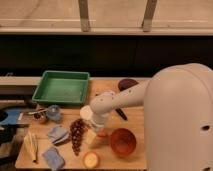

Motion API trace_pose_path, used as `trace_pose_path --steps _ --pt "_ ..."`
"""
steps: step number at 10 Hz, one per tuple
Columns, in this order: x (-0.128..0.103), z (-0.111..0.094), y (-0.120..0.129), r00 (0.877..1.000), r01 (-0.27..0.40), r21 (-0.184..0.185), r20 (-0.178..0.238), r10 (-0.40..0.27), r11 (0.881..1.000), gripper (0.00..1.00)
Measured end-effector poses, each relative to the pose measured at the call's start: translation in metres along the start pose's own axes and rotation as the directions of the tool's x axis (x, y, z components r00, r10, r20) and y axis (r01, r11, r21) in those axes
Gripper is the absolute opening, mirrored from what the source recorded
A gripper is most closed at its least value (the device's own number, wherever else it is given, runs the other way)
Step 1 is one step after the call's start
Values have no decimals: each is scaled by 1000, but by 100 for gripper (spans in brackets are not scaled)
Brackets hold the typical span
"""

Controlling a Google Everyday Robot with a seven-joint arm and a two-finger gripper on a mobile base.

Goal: Place pepper in red bowl

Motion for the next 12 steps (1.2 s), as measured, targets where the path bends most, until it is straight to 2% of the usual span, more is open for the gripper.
trace_pose_path --steps 2,4,6,7,9,10,11,12 --pt "-7 7 3 1000 6 -1 -10 -6 1000 80" --pt "-8 12 4 1000 -1 -4 -20 1 1000 70" --pt "-6 7 -1 1000 4 3 -17 -4 1000 48" --pt "-5 6 -1 1000 3 3 -18 -3 1000 43" --pt "-3 7 1 1000 -1 -3 -29 1 1000 20" --pt "-6 6 2 1000 2 -2 -22 -2 1000 10" --pt "-5 6 1 1000 -1 0 -23 1 1000 2" --pt "-4 10 -1 1000 -11 4 -21 11 1000 0"
